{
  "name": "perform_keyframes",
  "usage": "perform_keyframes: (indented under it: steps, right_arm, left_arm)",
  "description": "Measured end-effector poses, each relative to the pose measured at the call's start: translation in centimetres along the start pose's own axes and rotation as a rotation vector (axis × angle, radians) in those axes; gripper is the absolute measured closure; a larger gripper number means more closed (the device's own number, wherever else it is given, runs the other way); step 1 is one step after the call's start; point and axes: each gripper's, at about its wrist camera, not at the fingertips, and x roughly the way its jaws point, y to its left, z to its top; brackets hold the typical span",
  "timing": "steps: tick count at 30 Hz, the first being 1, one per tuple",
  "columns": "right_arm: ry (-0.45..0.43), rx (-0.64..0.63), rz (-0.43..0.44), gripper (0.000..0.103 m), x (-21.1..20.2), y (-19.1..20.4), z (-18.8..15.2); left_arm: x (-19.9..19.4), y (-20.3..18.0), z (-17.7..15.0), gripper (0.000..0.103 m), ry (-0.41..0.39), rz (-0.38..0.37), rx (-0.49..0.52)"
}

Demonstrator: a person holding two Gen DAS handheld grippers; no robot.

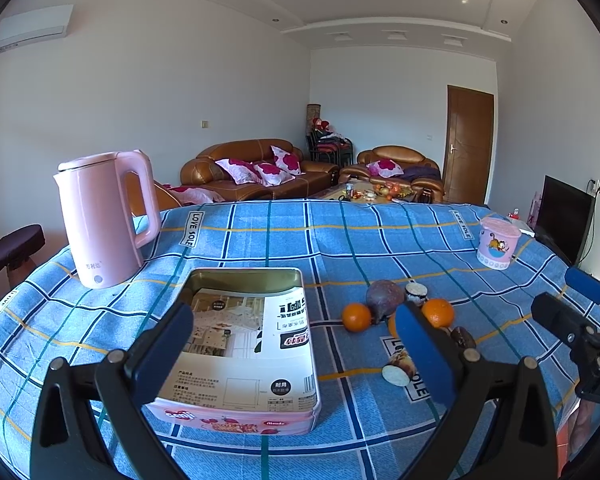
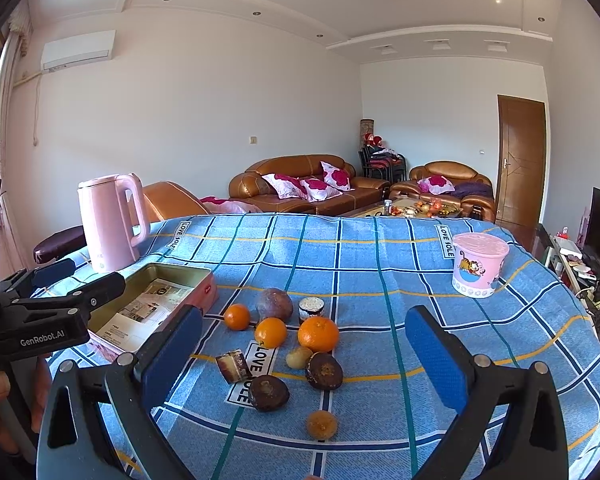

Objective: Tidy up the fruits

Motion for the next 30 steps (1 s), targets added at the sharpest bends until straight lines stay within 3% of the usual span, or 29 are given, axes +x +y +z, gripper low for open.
perform_keyframes:
  steps: [21,30]
  right_arm:
    - [0.026,0.001,-0.002,0.001,0.8,0.1,-0.5]
    - [0.098,0.015,-0.062,0.001,2.5,-1.9,-3.3]
  left_arm:
    - [0.9,-1.5,-0.8,0.000,0.029,-0.006,0.033]
    - [3.3,-3.2,-2.9,0.000,0.087,-0.030,0.068]
